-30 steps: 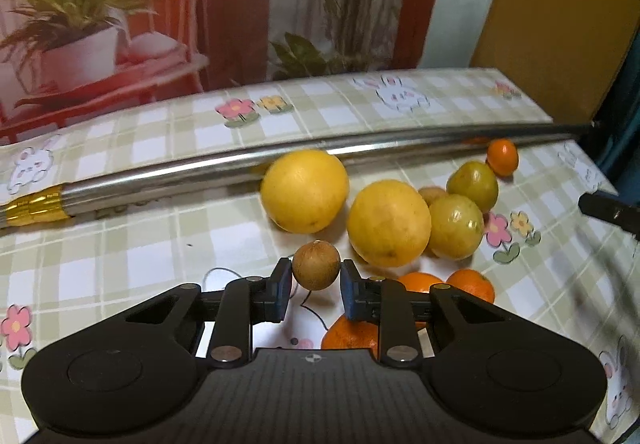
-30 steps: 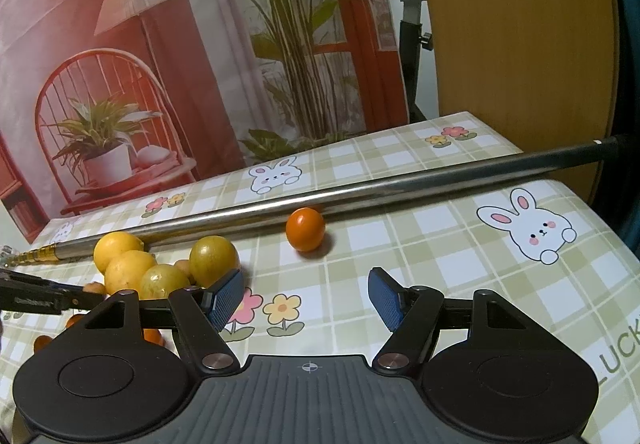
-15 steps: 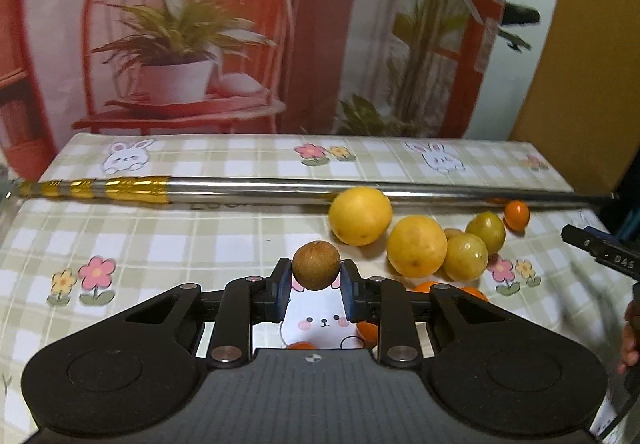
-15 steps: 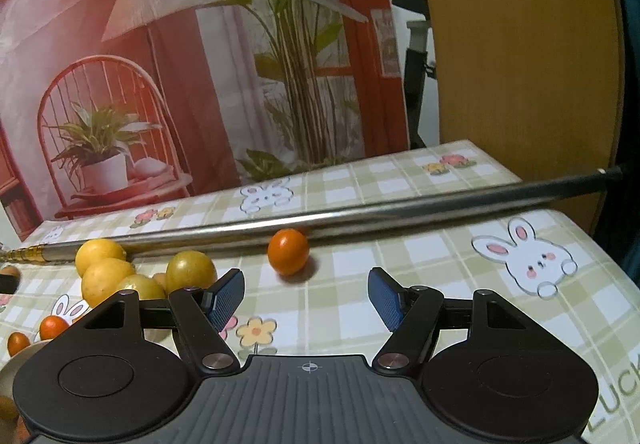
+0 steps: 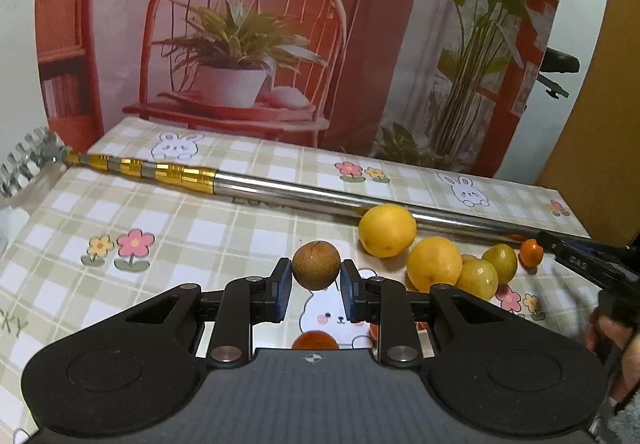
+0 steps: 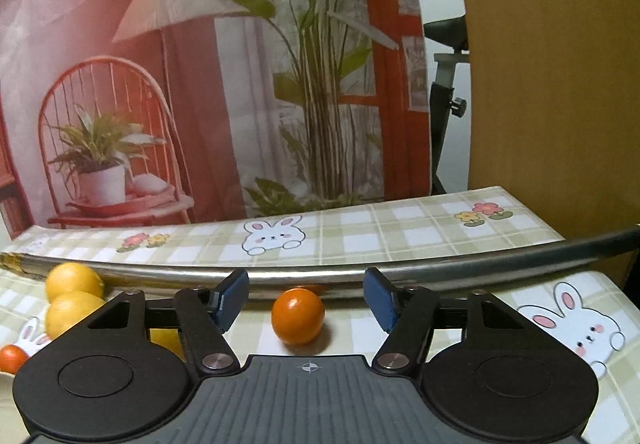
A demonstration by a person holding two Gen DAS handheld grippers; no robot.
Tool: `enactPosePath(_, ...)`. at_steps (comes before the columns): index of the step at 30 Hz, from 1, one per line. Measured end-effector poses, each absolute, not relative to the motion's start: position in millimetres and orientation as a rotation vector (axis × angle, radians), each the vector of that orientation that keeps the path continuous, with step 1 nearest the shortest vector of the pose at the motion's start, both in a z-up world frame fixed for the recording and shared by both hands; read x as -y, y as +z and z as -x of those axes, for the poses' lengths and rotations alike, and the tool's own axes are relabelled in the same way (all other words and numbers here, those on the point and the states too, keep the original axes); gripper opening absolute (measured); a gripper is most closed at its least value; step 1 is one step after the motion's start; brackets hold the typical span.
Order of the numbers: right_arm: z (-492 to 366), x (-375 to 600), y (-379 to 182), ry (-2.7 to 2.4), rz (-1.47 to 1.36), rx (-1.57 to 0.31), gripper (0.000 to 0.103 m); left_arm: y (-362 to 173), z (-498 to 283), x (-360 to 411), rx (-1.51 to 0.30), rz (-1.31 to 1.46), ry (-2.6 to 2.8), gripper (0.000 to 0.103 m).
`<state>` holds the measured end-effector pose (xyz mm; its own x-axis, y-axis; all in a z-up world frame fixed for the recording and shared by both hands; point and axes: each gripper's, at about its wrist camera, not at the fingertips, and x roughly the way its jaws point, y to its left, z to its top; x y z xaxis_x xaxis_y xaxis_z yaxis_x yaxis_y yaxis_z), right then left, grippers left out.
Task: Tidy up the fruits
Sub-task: 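Close the right tool on an orange tangerine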
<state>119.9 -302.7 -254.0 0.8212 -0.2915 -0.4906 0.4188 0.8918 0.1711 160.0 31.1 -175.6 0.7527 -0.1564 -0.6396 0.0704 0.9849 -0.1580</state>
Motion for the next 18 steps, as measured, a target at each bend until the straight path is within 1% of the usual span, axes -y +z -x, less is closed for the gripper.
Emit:
enactPosePath(5,-136.3,311.6,-266.3,-0.428,-0.323,-0.525,0.053,-180.1,-158.8,-30.5,-0.719,0.131,-0.13,0.028)
enactPosePath(10,-143.2,312.1,-272.3,-0.406,-0.314,-0.556,0.052,-182.5,-154.8,-26.1,-0.722,0.11,-0.148,0.028)
enactPosePath(12,-146.2,309.1,-273.5,-0.387,-0.296,-0.568,0.051,-183.1,-152.8,-24.8,-0.723,0.107,-0.151,0.028)
enactPosePath(13,-147.1,307.7,-273.5,-0.38,-0.288,-0.574,0.048,-183.2,-152.0,-25.2,-0.724,0.108,-0.154,0.028)
enactPosePath(14,-148.6,305.6,-273.5,-0.371,-0.278,-0.581,0.043,-183.1,-152.1,-26.1,-0.725,0.11,-0.158,0.028)
enactPosePath(17,-150.0,302.3,-273.7,-0.358,-0.268,-0.599,0.036,-182.6,-152.2,-28.7,-0.725,0.114,-0.157,0.028)
enactPosePath(18,-149.4,302.0,-273.8,-0.354,-0.271,-0.6,0.035,-182.3,-152.7,-29.3,-0.726,0.117,-0.157,0.028)
